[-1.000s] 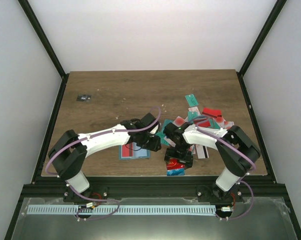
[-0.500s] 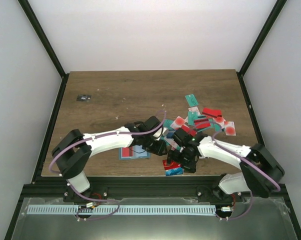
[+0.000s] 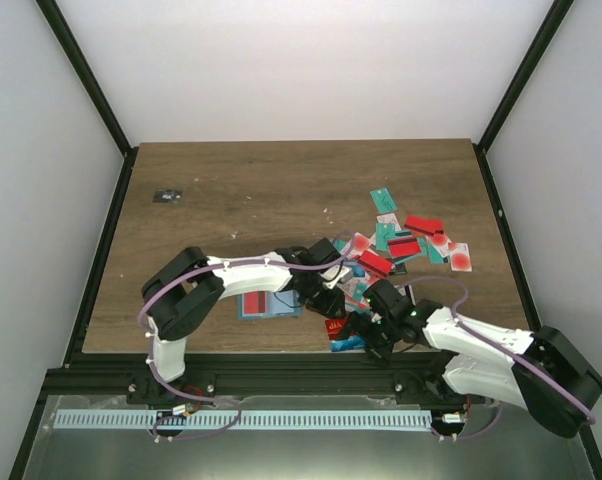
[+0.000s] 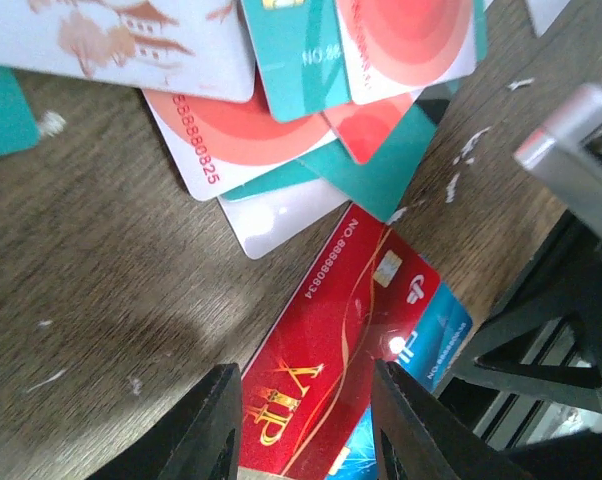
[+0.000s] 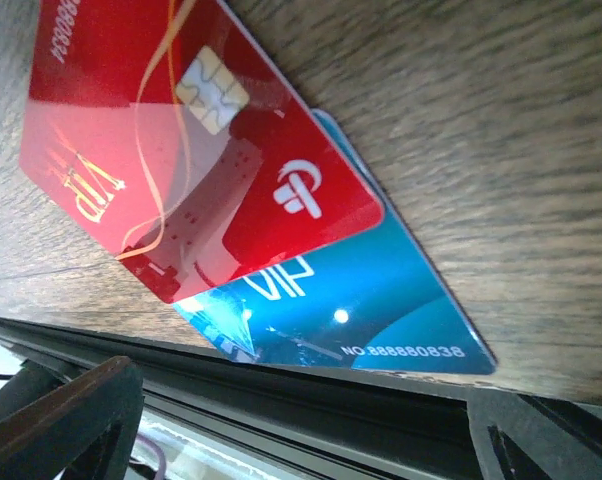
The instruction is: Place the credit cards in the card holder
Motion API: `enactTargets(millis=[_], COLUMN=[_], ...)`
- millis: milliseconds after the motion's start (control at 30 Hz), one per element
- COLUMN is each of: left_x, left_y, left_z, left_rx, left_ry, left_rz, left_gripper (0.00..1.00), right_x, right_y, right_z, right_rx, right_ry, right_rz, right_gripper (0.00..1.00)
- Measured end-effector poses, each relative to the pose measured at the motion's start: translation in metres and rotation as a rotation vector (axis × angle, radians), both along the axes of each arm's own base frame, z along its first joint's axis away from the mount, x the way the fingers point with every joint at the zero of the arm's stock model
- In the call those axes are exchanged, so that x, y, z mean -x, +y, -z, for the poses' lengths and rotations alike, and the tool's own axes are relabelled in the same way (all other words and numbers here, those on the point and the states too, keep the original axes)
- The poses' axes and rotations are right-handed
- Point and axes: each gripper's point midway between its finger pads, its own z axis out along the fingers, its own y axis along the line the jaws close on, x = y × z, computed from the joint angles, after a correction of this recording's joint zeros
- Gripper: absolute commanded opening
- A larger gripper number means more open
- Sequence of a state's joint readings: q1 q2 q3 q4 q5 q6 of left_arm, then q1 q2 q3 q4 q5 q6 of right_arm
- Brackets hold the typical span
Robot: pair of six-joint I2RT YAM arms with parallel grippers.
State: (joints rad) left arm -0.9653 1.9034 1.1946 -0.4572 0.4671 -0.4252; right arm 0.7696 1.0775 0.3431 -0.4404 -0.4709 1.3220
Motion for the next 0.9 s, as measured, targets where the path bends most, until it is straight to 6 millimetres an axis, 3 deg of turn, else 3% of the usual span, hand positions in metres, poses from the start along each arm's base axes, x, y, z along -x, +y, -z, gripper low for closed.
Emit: enactTargets(millis=[167,467,733,900], left_x=[0.011,0.024,0.035,0.041], left_y=[0.001,-0.004,-0.003,-0.004], left_z=[0.015,0.016,0.016,0.016], left_rx=[-0.032,-0.022,0.028,0.051], left_ry=[0.024,0.01,0.018,0.033], left_rz=[0.037,0.078,0.049,0.037], left_gripper=[0.37,0.36,0.35,0.34], right_x=[-0.001,-0.001,-0.001,0.0], right_y=[0.005,0.012,0.012,0.012], right_z=[-0.001,0.001,0.004,0.005], right_rx=[-0.055,-0.131,-0.152,-0.153], right_ry=[0.0,-0.004,-0.015,-0.024], right_rz=[0.038,0.07,0.075,0.057], right_gripper=[0.83,0.72,0.55,0.5])
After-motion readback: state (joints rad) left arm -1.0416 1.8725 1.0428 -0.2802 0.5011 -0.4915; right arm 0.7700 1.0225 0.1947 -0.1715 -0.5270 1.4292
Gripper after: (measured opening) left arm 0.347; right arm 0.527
